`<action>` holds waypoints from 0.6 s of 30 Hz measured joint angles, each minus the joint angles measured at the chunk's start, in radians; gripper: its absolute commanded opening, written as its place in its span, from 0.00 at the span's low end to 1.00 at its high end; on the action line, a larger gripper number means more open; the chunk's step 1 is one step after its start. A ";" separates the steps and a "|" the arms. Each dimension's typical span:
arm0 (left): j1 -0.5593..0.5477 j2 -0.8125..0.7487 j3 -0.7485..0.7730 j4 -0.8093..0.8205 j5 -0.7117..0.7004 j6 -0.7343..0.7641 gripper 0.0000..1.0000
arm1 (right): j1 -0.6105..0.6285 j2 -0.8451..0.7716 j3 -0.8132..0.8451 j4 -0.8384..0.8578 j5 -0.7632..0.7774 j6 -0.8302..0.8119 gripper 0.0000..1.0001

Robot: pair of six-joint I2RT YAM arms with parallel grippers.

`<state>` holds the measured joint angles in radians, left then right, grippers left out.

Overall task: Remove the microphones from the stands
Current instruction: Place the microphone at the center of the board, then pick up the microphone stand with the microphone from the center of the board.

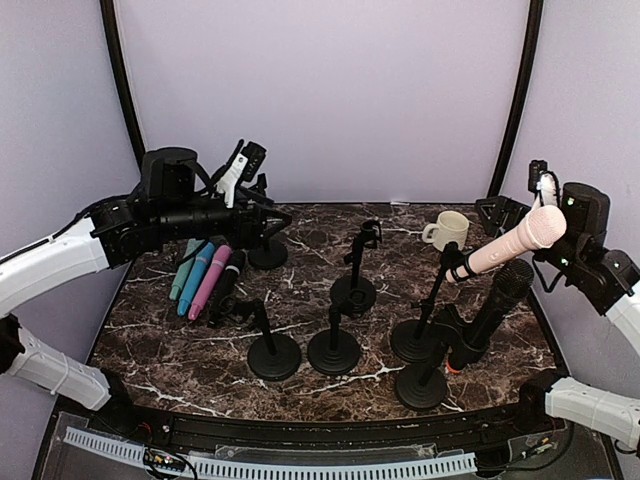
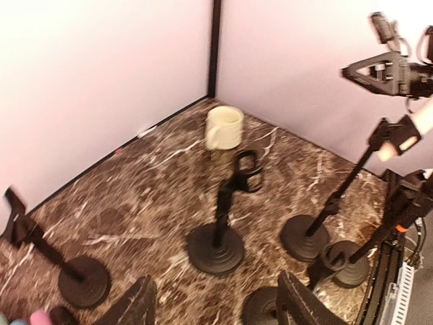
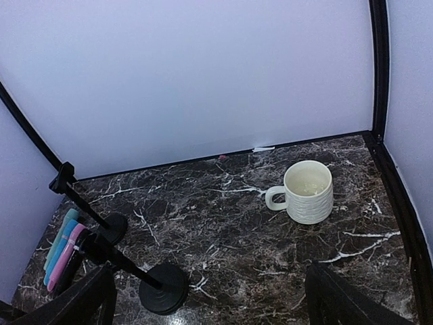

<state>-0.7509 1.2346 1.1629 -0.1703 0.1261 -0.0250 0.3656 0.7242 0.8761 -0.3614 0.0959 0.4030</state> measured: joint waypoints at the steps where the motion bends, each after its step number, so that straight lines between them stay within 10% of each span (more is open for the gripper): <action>1: -0.031 0.019 0.013 0.031 0.030 0.014 0.63 | 0.000 -0.007 -0.009 0.002 0.004 0.006 0.98; 18: -0.251 0.671 0.459 0.301 0.387 0.119 0.49 | 0.000 -0.072 -0.043 0.098 -0.020 0.078 0.98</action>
<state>-1.0023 1.9057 1.6218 0.1303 0.5129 0.0937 0.3656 0.6518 0.8330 -0.2634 0.0757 0.4812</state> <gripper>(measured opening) 0.517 0.978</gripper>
